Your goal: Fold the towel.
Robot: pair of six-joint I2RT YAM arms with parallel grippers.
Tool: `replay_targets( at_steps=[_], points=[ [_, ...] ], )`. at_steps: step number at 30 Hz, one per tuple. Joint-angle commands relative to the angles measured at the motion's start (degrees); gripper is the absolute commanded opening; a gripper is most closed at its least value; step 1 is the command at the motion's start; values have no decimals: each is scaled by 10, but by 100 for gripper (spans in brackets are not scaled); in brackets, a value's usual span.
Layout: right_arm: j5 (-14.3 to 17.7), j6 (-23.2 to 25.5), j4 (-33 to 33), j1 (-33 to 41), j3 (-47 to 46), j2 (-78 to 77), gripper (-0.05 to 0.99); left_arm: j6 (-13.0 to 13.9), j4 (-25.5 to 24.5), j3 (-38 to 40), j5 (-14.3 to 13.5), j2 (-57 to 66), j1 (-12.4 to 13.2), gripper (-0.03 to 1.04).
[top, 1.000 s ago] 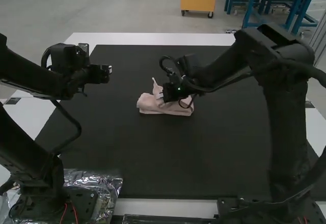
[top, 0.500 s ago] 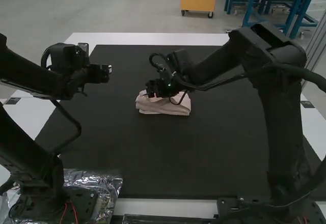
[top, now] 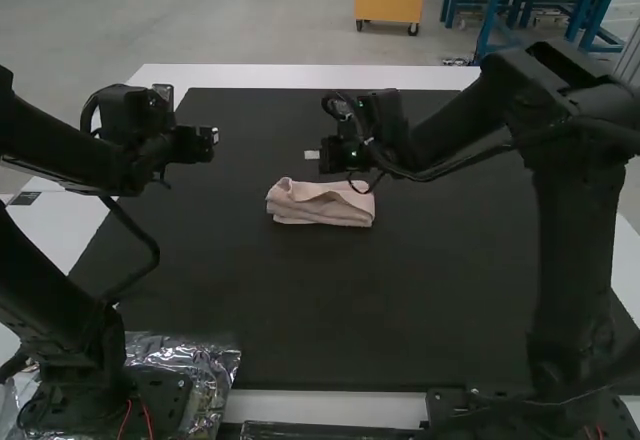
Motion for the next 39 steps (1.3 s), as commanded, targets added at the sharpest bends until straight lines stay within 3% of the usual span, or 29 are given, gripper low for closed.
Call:
replay_targets(
  at_steps=[1,6,12,22,26,30,35,36,37,39],
  points=[
    [-6,5,18,-1,-1,17,-2,13,15,-4,-32,-17,1,97],
    [-10,11,52,-1,-1,48,-2,16,27,-6,-87,-21,-3,97],
    [-14,12,86,-1,-7,92,-2,18,30,-4,-115,-34,-15,97],
    [-22,28,151,7,-48,156,-2,22,3,21,-116,-73,-29,96],
    [-27,59,188,4,-54,157,-2,21,-17,39,-116,-87,-30,96],
    [-28,72,179,-11,-48,80,-2,26,-33,60,-120,-115,-30,96],
    [-27,72,107,-41,-40,-68,-2,49,-75,98,-120,-143,-39,96],
    [-27,72,94,-48,-40,-104,-1,53,-85,103,-120,-149,-39,96],
    [-26,72,81,-55,-39,-140,7,61,-89,106,-120,-159,-39,97],
    [-21,72,53,-71,-39,-211,30,75,-90,109,-118,-182,-44,97]
  ],
)
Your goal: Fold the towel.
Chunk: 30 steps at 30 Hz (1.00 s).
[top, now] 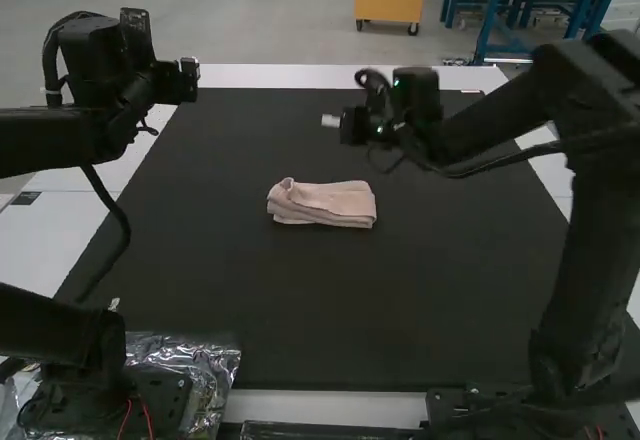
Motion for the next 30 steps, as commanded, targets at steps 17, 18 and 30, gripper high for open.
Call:
replay_targets(
  at_steps=[17,18,30],
  points=[
    [24,23,-177,-161,-74,-627,90,52,-77,28,26,-234,-23,97],
    [29,25,-184,-172,-83,-659,90,53,-82,25,26,-250,-20,97],
    [72,31,-282,-257,-130,-980,90,81,-93,-70,32,-518,-16,97]
  ],
)
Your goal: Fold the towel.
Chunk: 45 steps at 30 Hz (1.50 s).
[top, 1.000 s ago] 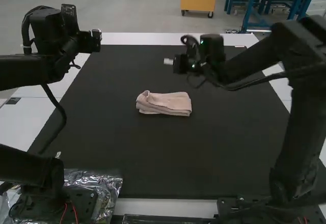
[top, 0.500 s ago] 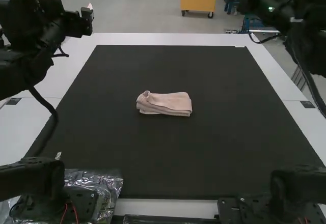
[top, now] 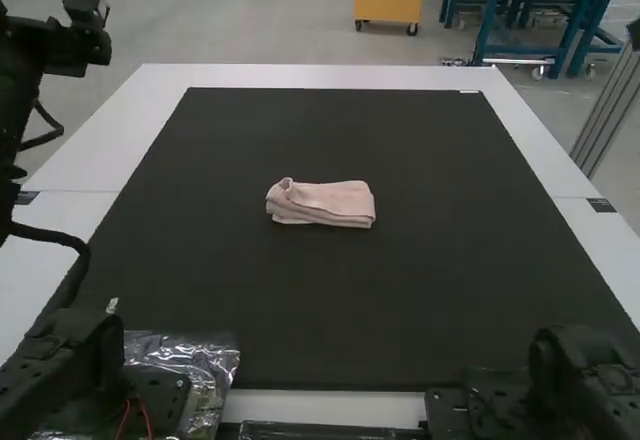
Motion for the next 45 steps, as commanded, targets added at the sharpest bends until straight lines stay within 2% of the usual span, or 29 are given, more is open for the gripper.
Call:
replay_targets(
  at_steps=[1,4,6,9,12,14,15,16,17,20,24,26,28,29,30,32,35,37,38,40,41,45],
  points=[
    [20,4,-18,-27,-2,-52,90,18,-1,-28,5,-80,3,97],
    [22,-17,-50,-54,15,-73,90,37,-10,-50,4,-163,6,97],
    [32,-21,-77,-65,31,-70,90,40,-15,-58,2,-191,10,97],
    [32,-29,-74,-77,39,-71,91,33,-26,-42,-5,-190,19,97],
    [31,-37,-74,-81,16,-71,91,34,-17,-49,3,-189,22,97],
    [32,-64,-69,-81,-21,-71,91,36,15,-72,17,-189,23,97],
    [48,-78,-64,-80,-45,-70,91,35,31,-89,28,-189,22,97],
    [74,-82,-56,-79,-70,-71,91,34,53,-107,31,-189,21,97],
    [85,-78,-40,-78,-99,-71,91,32,70,-126,26,-189,21,97],
    [88,-68,9,-77,-199,-71,91,31,115,-183,25,-189,22,97],
    [86,-92,105,-76,-308,-71,91,32,202,-269,33,-189,21,97],
    [85,-91,153,-76,-345,-71,91,32,241,-312,17,-189,23,97],
    [81,-93,156,-76,-375,-71,91,32,259,-350,-34,-189,23,97],
    [79,-102,148,-76,-388,-71,91,32,255,-363,-51,-189,21,97],
    [79,-107,146,-76,-398,-71,91,21,212,-365,-54,-189,21,97],
    [83,-114,144,-78,-416,-71,91,-29,146,-359,-56,-189,21,97],
    [119,-145,133,-79,-448,-71,91,-72,42,-361,-56,-189,23,97],
    [169,-158,15,-80,-447,-71,91,-107,-26,-360,-56,-189,22,97],
    [179,-158,-21,-80,-447,-70,91,-128,-54,-361,-55,-189,21,97],
    [179,-176,-72,-80,-447,-71,91,-134,-99,-361,-51,-190,20,97],
    [180,-191,-88,-80,-447,-71,91,-129,-126,-361,-46,-189,19,97],
    [178,-222,-96,-81,-447,-71,91,-133,-136,-361,-46,-189,22,97]
  ],
)
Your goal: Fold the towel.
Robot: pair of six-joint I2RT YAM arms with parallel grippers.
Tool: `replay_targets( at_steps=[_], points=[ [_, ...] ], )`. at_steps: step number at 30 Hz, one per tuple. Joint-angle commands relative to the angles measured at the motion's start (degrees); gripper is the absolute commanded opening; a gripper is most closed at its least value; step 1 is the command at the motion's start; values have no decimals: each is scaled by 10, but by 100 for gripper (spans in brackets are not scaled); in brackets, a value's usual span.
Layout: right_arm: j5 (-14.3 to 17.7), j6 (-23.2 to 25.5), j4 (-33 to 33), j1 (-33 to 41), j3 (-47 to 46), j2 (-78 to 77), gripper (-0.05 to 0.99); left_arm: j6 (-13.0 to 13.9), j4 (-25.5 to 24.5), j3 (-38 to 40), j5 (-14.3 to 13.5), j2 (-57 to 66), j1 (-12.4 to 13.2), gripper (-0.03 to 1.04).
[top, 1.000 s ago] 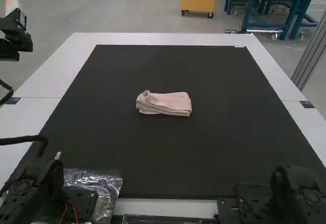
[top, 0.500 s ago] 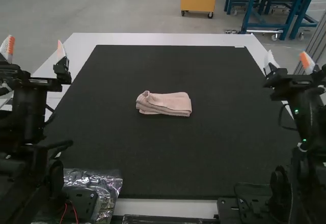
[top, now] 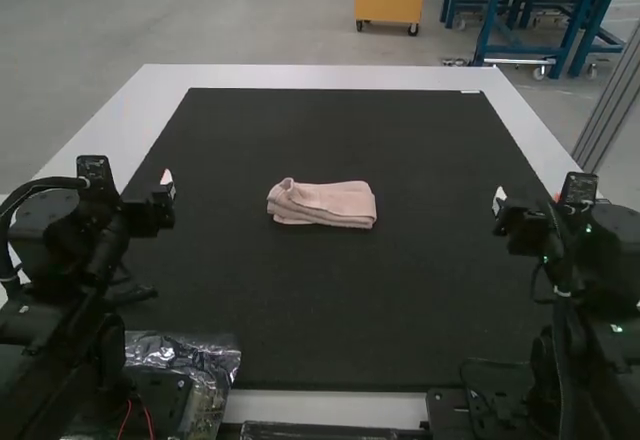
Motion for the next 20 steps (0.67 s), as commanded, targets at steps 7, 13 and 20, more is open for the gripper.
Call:
replay_targets(
  at_steps=[7,13,20],
  points=[
    [3,-37,-6,-6,-3,-4,91,-22,2,-4,-2,-4,4,97],
    [3,-37,-6,-6,-3,-4,91,-22,2,-4,-2,-4,4,97],
    [3,-37,-6,-6,-3,-4,91,-22,2,-3,-2,-4,4,97]
  ],
)
